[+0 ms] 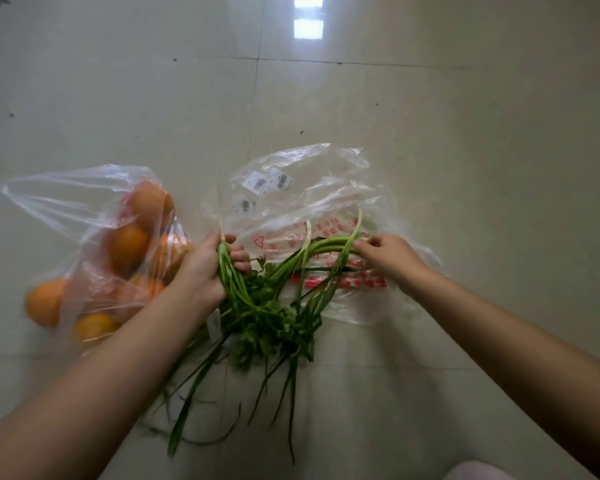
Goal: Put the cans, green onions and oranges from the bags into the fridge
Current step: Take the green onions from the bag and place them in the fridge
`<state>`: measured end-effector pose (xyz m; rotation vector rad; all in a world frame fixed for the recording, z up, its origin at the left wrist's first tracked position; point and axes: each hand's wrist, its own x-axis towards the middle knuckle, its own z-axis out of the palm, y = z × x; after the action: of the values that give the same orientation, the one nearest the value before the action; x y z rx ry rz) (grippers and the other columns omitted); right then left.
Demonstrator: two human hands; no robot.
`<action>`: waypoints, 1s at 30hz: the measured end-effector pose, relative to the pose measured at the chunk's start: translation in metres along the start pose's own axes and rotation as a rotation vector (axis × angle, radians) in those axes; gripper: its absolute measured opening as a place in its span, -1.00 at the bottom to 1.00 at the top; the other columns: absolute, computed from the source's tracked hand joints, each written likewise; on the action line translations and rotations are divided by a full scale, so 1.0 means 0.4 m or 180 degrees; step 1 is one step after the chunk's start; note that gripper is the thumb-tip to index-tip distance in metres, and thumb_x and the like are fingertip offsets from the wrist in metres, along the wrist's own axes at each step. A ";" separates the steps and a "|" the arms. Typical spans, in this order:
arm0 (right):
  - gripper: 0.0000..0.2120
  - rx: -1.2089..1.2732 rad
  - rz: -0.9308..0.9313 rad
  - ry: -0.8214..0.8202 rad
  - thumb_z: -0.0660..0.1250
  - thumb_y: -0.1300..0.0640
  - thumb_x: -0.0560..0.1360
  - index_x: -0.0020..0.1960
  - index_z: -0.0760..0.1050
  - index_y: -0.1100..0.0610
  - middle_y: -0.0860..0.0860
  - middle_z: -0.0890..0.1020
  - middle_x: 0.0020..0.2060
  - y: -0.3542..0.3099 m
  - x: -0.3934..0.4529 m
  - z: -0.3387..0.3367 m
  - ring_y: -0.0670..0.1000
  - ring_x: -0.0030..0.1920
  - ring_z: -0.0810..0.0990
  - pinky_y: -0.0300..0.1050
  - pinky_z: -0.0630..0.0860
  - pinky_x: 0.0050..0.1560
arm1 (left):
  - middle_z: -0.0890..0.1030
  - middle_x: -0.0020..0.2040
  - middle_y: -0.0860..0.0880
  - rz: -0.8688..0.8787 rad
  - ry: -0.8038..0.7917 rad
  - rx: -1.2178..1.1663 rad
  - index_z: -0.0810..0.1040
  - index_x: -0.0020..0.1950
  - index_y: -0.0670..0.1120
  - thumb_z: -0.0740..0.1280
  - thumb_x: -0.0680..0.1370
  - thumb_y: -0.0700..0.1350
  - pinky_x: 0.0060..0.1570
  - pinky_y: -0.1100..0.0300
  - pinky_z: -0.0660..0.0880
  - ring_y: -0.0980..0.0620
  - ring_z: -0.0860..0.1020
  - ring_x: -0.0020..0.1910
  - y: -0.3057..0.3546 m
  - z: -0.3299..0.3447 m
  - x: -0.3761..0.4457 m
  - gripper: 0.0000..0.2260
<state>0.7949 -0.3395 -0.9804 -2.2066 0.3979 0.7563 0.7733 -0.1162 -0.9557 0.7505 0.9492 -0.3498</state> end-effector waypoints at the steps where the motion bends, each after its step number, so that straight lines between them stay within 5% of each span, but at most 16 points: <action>1: -0.72 -0.0045 0.0033 -0.0032 0.22 0.00 0.53 0.01 0.50 0.22 0.04 0.56 -0.23 -0.012 0.014 0.018 0.07 -0.10 0.51 -0.06 0.44 -0.06 | 0.34 -0.63 0.05 0.0008 0.0022 0.0082 0.30 -0.22 -0.12 0.07 0.64 0.04 -0.71 0.45 0.28 0.19 0.33 -0.73 -0.008 0.002 0.000 -0.69; 5: -0.21 -0.0109 0.0283 0.0339 0.33 -0.20 0.40 0.42 0.16 0.24 0.17 0.44 0.29 -0.072 0.057 0.093 0.18 0.26 0.46 0.04 0.48 0.20 | 0.39 -0.63 0.01 -0.0022 0.0034 0.0427 0.34 -0.21 -0.15 0.17 0.62 -0.15 -0.72 0.44 0.32 0.19 0.38 -0.72 -0.029 0.017 -0.002 -0.79; 9: -0.01 -0.0942 0.0376 0.0508 0.34 -0.24 0.37 0.49 -0.16 0.19 0.30 0.17 0.42 -0.125 0.051 0.153 0.25 0.30 0.40 0.08 0.50 0.17 | 0.44 -0.37 -0.11 0.0010 -0.0031 0.0961 0.37 -0.15 -0.19 0.11 0.59 -0.35 -0.66 0.41 0.42 0.12 0.51 -0.61 -0.031 0.022 -0.019 -0.84; 13: -0.01 -0.0147 0.0406 0.0332 0.43 0.03 0.39 0.50 -0.25 0.09 0.30 0.08 0.44 -0.156 0.043 0.184 0.18 0.17 0.51 -0.07 0.52 0.05 | 0.50 -0.28 -0.13 0.0048 -0.0007 0.1650 0.36 -0.17 -0.16 0.07 0.59 -0.38 -0.54 0.31 0.47 0.09 0.57 -0.55 -0.023 0.018 -0.021 -0.79; 19: -0.21 0.0516 0.0215 0.0108 0.26 0.38 0.45 0.50 -0.14 0.13 0.18 0.38 0.32 -0.135 0.019 0.131 -0.04 -0.24 0.50 -0.21 0.53 -0.33 | 0.56 -0.23 -0.12 0.0539 0.0142 0.2464 0.39 -0.09 -0.14 0.07 0.60 -0.35 -0.32 0.25 0.44 0.04 0.48 -0.32 0.008 0.002 -0.018 -0.82; 21: -0.42 0.0270 0.0258 -0.0077 0.26 0.35 0.46 0.41 0.14 0.18 0.17 0.51 0.11 -0.115 0.006 0.096 0.02 -0.20 0.53 -0.11 0.58 -0.22 | 0.56 -0.24 -0.12 0.0655 0.0136 0.2410 0.37 -0.02 -0.13 0.07 0.60 -0.34 -0.33 0.22 0.47 0.03 0.47 -0.35 0.013 0.007 -0.019 -0.84; 24: -0.89 -0.0422 0.0330 -0.0473 0.24 0.22 0.50 0.00 0.49 0.20 0.10 0.56 -0.22 -0.078 -0.021 0.043 0.05 -0.27 0.53 -0.20 0.51 -0.32 | 0.56 -0.21 -0.13 0.0759 -0.0037 0.2361 0.35 0.03 -0.11 0.08 0.61 -0.31 -0.34 0.17 0.47 0.00 0.46 -0.40 0.017 0.023 -0.026 -0.87; 30: -0.90 -0.1735 -0.0693 -0.1065 0.22 0.12 0.54 -0.12 0.47 0.11 -0.06 0.42 -0.38 -0.030 -0.058 -0.053 -0.11 -0.40 0.36 -0.27 0.29 -0.38 | 0.44 -0.59 0.00 0.0671 -0.0971 0.1973 0.38 -0.11 -0.12 0.10 0.60 -0.34 -0.66 0.36 0.34 0.16 0.33 -0.69 0.023 0.040 -0.045 -0.83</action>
<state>0.7909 -0.3463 -0.9476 -2.4929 -0.2441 1.1909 0.7783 -0.1219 -0.9312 1.3083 0.4594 -0.5647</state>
